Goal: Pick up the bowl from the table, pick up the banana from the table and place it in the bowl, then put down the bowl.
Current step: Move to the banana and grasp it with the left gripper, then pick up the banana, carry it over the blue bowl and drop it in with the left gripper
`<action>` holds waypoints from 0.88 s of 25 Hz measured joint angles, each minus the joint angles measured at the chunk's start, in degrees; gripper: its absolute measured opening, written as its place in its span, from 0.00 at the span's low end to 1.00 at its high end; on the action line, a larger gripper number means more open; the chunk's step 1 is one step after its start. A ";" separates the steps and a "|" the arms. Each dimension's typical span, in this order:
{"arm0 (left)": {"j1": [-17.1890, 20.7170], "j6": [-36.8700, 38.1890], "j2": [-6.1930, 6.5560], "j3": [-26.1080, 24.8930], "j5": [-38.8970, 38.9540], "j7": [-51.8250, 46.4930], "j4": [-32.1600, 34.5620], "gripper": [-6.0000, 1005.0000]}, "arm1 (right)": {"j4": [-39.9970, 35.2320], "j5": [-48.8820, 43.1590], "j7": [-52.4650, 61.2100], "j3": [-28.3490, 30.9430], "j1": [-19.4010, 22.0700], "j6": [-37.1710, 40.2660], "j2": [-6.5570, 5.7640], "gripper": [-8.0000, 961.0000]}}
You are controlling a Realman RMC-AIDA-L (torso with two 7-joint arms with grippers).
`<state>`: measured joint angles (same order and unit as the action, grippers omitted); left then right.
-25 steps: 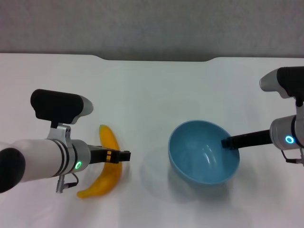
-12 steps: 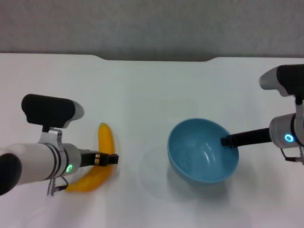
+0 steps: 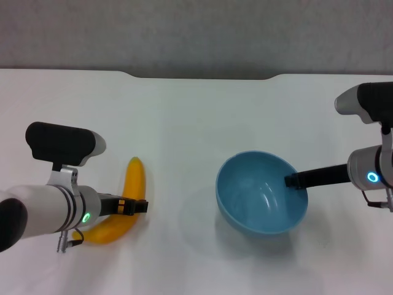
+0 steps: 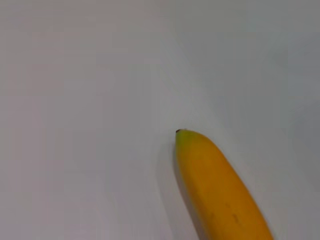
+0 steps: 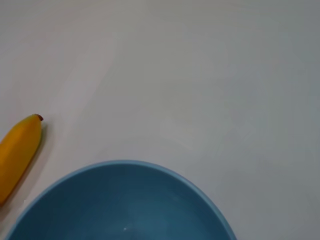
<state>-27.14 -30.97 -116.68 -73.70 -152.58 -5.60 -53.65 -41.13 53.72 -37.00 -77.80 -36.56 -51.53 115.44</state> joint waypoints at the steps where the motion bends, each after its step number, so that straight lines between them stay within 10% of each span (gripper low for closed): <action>1: 0.00 0.03 -0.01 0.02 0.00 0.03 0.02 0.82 | -0.01 0.44 -0.17 -0.03 0.00 0.05 0.02 0.05; 10: -0.02 0.04 -0.16 0.67 0.13 0.32 -0.59 0.82 | -0.09 1.20 -0.44 -0.07 0.03 0.09 0.01 0.05; 15: 0.04 0.28 -0.20 0.67 0.46 0.38 -0.67 0.56 | -0.09 1.21 -0.46 -0.07 0.07 0.09 -0.02 0.05; 22: 1.54 -0.34 0.29 -1.03 1.25 1.69 -7.07 0.50 | 0.47 1.17 -0.61 -0.07 0.48 0.62 -0.18 0.06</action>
<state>-25.60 -31.31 -116.39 -74.73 -151.33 -3.91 -60.71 -40.66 54.90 -37.61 -77.87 -36.08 -50.91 115.26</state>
